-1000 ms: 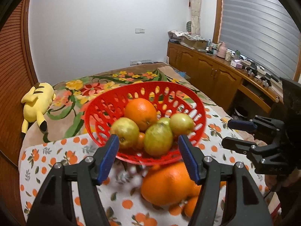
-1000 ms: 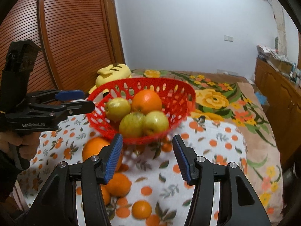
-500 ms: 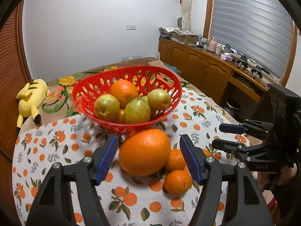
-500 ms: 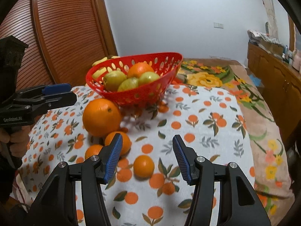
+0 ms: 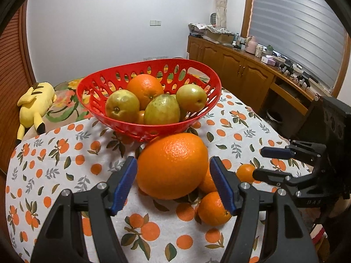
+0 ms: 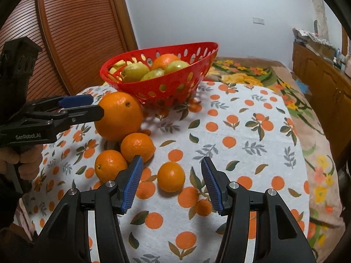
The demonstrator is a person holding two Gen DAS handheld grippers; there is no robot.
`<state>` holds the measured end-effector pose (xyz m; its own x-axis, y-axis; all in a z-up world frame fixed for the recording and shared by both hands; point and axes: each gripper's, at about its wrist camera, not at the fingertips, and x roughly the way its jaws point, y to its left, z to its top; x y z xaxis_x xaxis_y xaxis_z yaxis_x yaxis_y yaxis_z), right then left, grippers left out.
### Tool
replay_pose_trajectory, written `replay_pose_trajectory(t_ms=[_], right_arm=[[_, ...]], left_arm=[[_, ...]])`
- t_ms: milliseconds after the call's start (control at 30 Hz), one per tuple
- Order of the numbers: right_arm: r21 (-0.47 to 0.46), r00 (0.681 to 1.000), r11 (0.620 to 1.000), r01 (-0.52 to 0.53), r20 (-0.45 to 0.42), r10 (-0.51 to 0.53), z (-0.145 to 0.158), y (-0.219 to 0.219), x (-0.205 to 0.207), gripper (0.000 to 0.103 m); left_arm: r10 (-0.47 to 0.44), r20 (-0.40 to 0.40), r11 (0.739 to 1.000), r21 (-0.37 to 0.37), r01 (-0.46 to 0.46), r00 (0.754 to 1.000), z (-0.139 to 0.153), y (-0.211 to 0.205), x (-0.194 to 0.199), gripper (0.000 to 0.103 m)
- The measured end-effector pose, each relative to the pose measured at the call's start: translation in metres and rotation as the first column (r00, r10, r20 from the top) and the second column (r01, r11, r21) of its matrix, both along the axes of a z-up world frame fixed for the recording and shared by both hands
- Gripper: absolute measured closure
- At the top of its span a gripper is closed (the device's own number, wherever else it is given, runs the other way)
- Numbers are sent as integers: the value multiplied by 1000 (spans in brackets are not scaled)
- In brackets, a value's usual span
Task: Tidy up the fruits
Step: 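Withdraw both grippers toward the large orange and tangerines on the cloth, then grasp the large orange with the left gripper while the right gripper grasps a tangerine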
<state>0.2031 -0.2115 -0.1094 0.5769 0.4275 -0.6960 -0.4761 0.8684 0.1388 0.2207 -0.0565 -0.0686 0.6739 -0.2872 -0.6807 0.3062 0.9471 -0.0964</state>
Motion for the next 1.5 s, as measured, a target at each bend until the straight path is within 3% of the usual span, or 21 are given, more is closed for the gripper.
replay_pose_trajectory(t_ms=[667, 1133, 1500], right_arm=[[-19, 999, 1000, -12, -44, 11, -20, 7, 6, 51], [-36, 999, 999, -5, -34, 4, -20, 7, 6, 53], [-55, 999, 998, -8, -36, 6, -23, 10, 6, 53]], left_arm=[[-4, -11, 998, 59, 5, 1000, -15, -11, 15, 30], [10, -22, 996, 92, -8, 1000, -28, -17, 25, 16], [20, -51, 996, 83, -15, 999, -38, -17, 34, 13]])
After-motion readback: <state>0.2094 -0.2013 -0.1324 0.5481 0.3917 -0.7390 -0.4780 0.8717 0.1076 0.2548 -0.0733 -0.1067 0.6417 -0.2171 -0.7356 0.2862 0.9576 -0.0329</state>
